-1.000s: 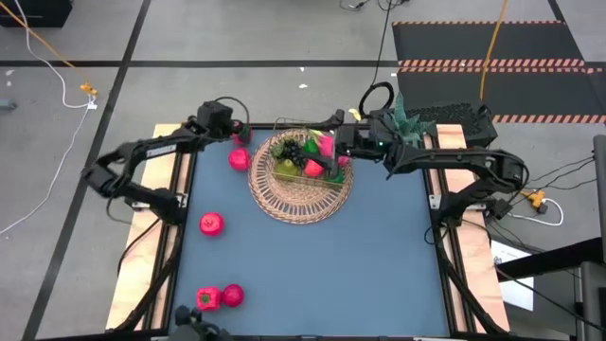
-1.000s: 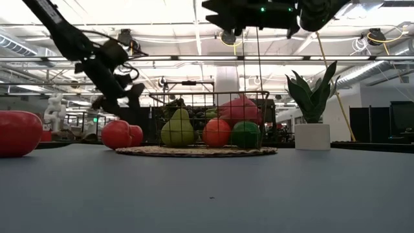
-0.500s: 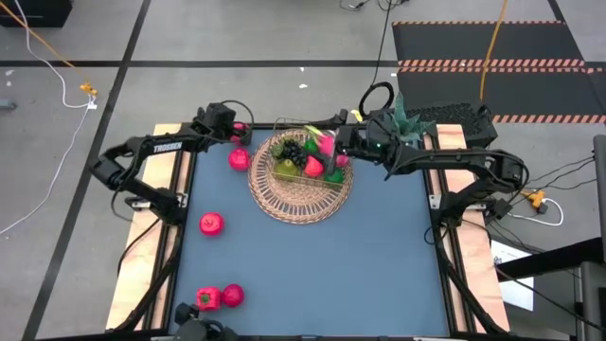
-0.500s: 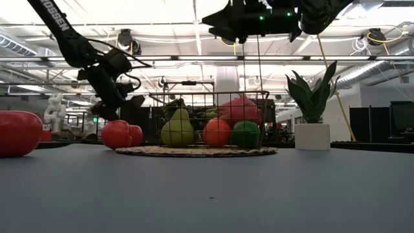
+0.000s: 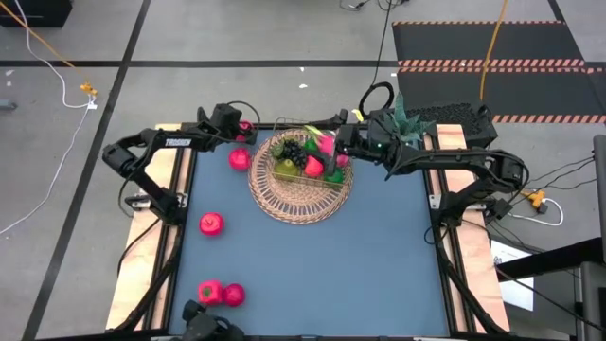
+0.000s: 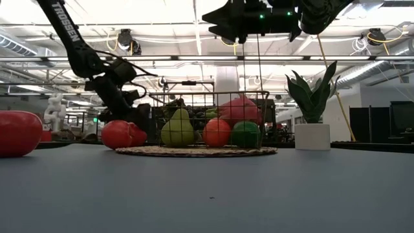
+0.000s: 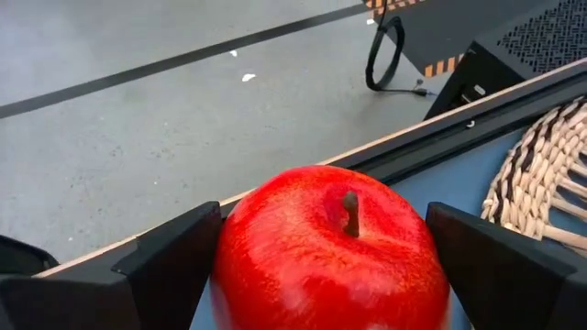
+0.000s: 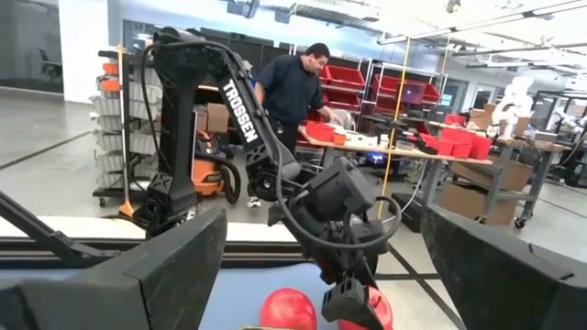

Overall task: Build produce basket
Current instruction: Put the apple into the gold wire basket

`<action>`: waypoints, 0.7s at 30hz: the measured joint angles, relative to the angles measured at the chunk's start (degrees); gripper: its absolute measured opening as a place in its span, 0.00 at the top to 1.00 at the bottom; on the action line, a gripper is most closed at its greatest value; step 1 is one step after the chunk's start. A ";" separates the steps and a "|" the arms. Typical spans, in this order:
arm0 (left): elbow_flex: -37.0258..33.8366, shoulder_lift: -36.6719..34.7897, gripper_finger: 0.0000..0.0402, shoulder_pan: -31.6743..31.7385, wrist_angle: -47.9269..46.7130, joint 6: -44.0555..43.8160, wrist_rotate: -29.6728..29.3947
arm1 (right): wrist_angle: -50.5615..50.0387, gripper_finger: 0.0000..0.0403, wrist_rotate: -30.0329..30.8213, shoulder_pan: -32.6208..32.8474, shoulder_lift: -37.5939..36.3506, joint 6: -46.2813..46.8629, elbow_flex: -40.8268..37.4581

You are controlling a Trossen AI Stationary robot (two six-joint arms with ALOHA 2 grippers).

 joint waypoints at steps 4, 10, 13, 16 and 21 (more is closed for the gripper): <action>-0.14 -1.04 0.12 0.02 -1.52 0.87 0.19 | -0.38 0.11 0.00 0.00 0.00 -0.13 0.00; -0.28 -3.84 0.21 0.06 -5.53 1.95 -0.29 | -0.84 0.11 0.07 -0.02 0.00 -0.77 0.00; -0.51 -6.18 0.21 0.06 -7.57 2.28 -0.78 | -0.84 0.11 0.10 -0.02 0.00 -0.81 0.00; -0.81 -10.08 0.20 0.00 -10.79 2.76 -0.81 | -0.86 0.11 0.12 -0.04 0.00 -0.79 0.00; -0.63 -19.33 0.19 -0.79 -10.99 3.56 -0.17 | -0.79 0.11 0.14 -0.04 0.00 -0.98 0.02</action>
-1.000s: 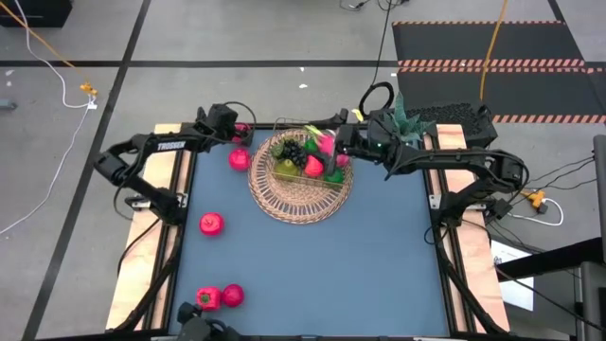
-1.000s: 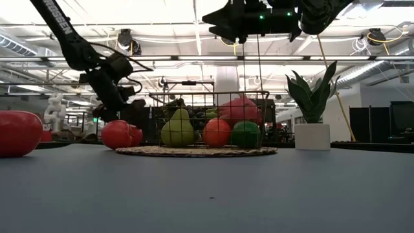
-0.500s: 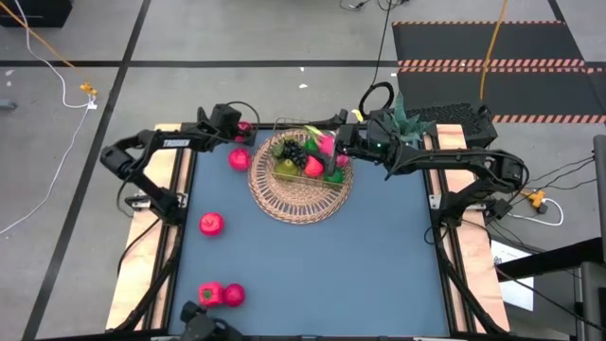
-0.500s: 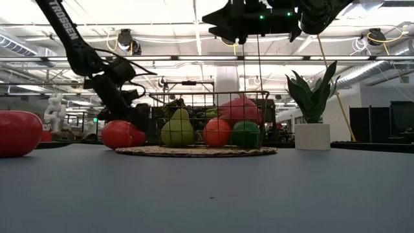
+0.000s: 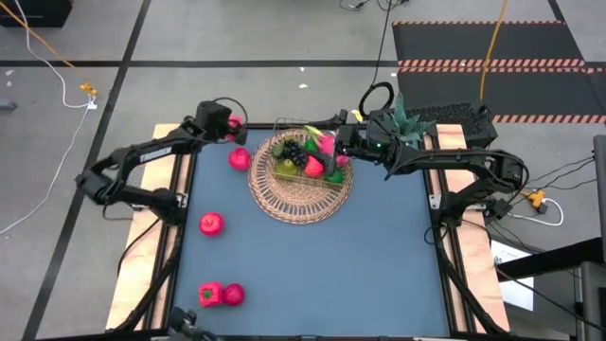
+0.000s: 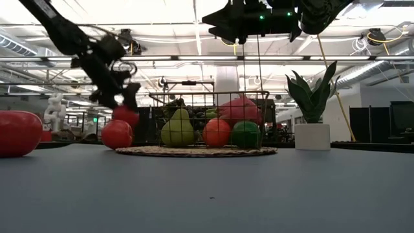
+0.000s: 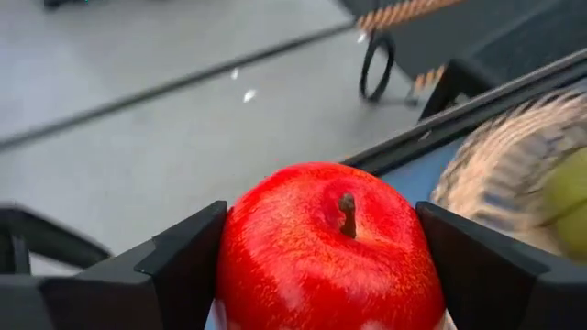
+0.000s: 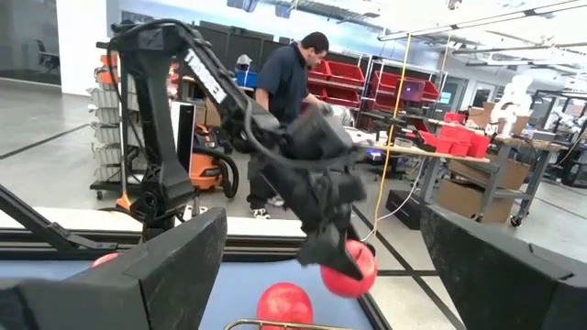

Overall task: Build produce basket
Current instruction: Put the apple into the gold wire basket

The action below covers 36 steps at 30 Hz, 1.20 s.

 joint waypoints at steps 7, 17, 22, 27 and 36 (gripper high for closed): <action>0.02 -9.68 0.21 -7.35 8.12 1.46 9.82 | 1.40 0.11 0.01 0.00 0.00 0.00 0.00; 0.15 -2.10 0.16 -20.41 33.49 5.63 11.12 | 4.74 0.11 -0.10 0.13 0.02 1.33 0.02; 2.07 7.38 0.17 -21.07 39.09 3.64 9.46 | 5.57 0.11 -0.10 1.15 0.02 1.47 0.02; 6.39 15.85 0.09 -21.07 39.42 2.98 9.44 | 6.03 0.11 -0.16 2.42 0.02 1.18 0.02; 10.05 17.37 0.05 -21.31 31.40 2.73 8.41 | 5.96 0.11 -0.08 3.10 -0.11 1.48 0.02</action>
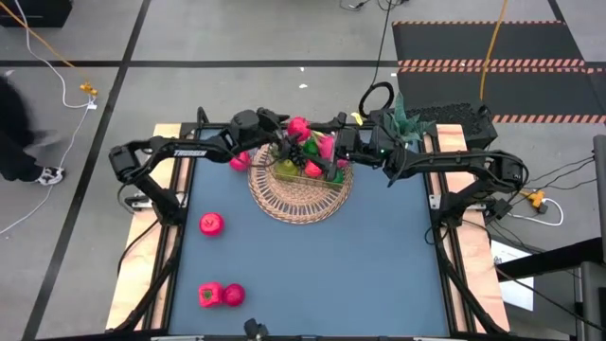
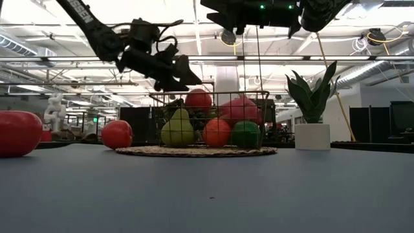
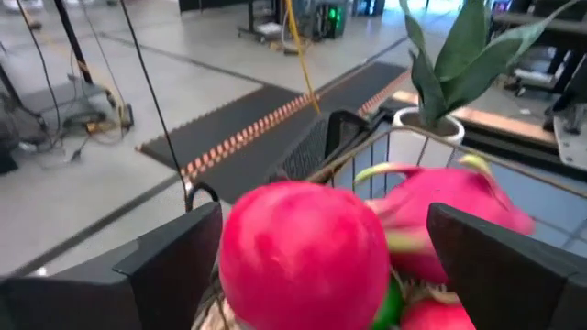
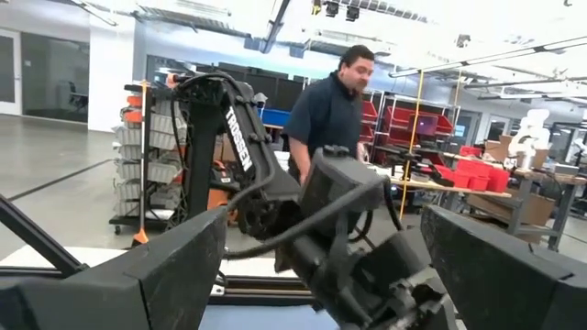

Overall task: Build produce basket
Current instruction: Put the apple into the gold wire basket

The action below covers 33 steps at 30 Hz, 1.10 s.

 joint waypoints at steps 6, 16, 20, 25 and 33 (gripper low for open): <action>0.35 -9.45 0.08 -1.51 -12.29 1.57 -2.85 | -1.74 0.11 0.03 0.04 -0.54 1.23 0.04; 0.35 -25.26 0.17 -8.16 -34.88 -0.74 -4.64 | -2.21 0.11 -0.07 2.51 -0.67 0.90 0.04; -1.05 -28.22 0.22 -14.64 -40.89 -1.58 -10.14 | -2.23 0.11 -0.09 4.73 -1.44 0.88 0.04; -5.41 -32.12 0.29 -24.99 -43.16 -4.65 -21.06 | -5.28 0.11 0.00 8.86 -4.59 -0.65 0.04; -9.07 -36.87 0.35 -42.59 -49.11 -14.15 -32.43 | -7.90 0.11 8.56 19.15 -3.78 -6.03 3.55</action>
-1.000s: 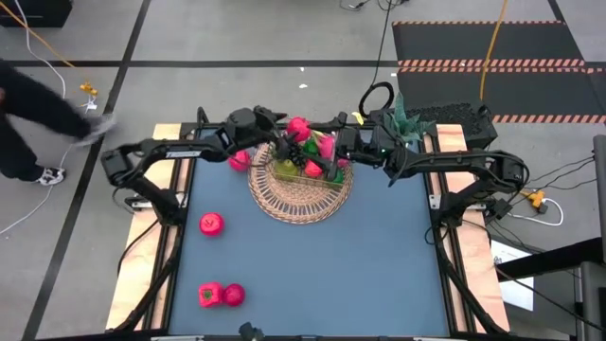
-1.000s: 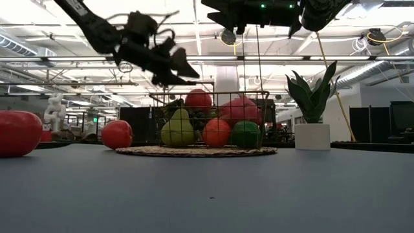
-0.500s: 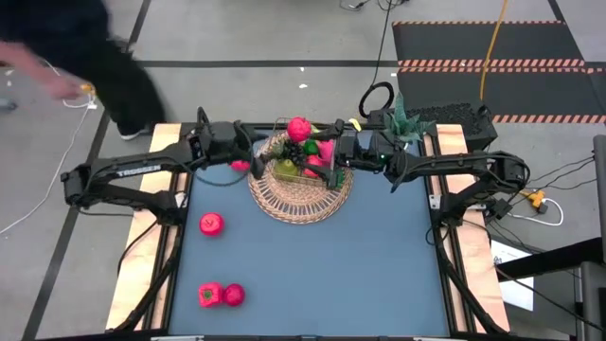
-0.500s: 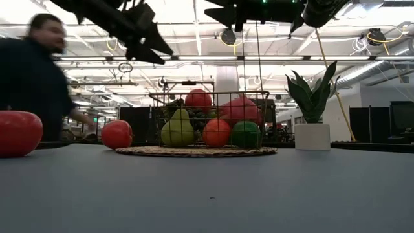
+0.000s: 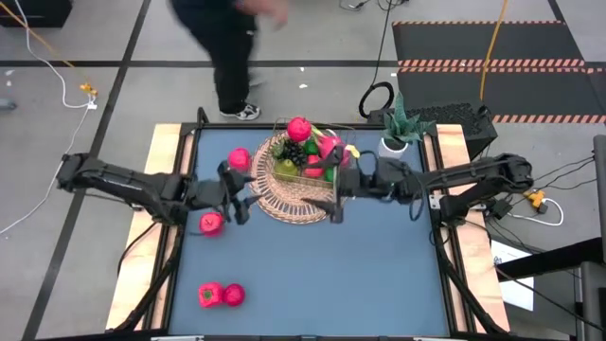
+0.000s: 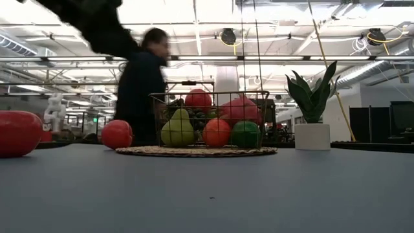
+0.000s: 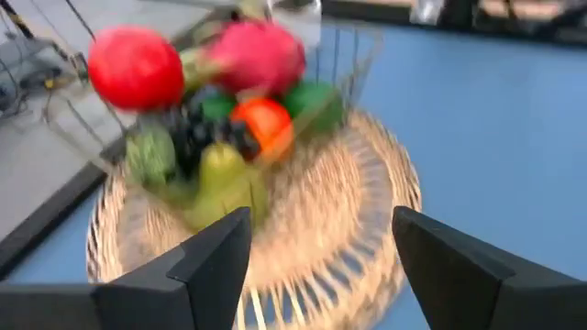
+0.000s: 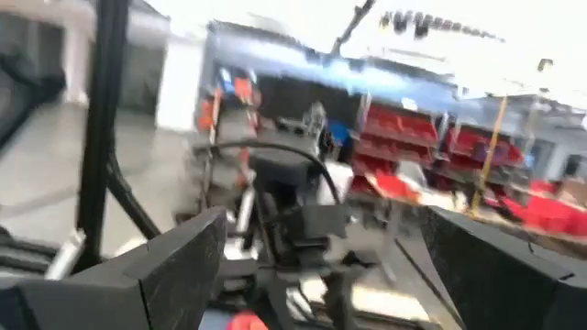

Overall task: Build produce basket
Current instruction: Put the apple into the gold wire basket

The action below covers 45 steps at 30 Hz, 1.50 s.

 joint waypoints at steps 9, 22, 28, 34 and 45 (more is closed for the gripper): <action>-0.04 0.54 0.42 -16.39 -26.85 -33.47 -7.92 | -29.35 0.11 10.79 6.25 10.30 3.57 17.00; 1.53 1.12 0.54 -24.11 -48.04 -56.72 -16.61 | -24.43 0.11 -4.80 1.25 40.27 10.39 32.87; 1.53 1.41 0.62 -24.08 -49.78 -54.99 -22.41 | -29.16 0.11 -14.81 5.28 53.91 10.66 48.56; 1.55 1.34 0.67 -23.31 -49.39 -53.35 -26.48 | -34.18 0.11 -16.44 10.10 64.34 8.86 63.28; 1.55 1.38 0.68 -23.27 -48.89 -51.99 -32.63 | -31.59 0.11 -18.58 12.59 72.53 9.15 70.15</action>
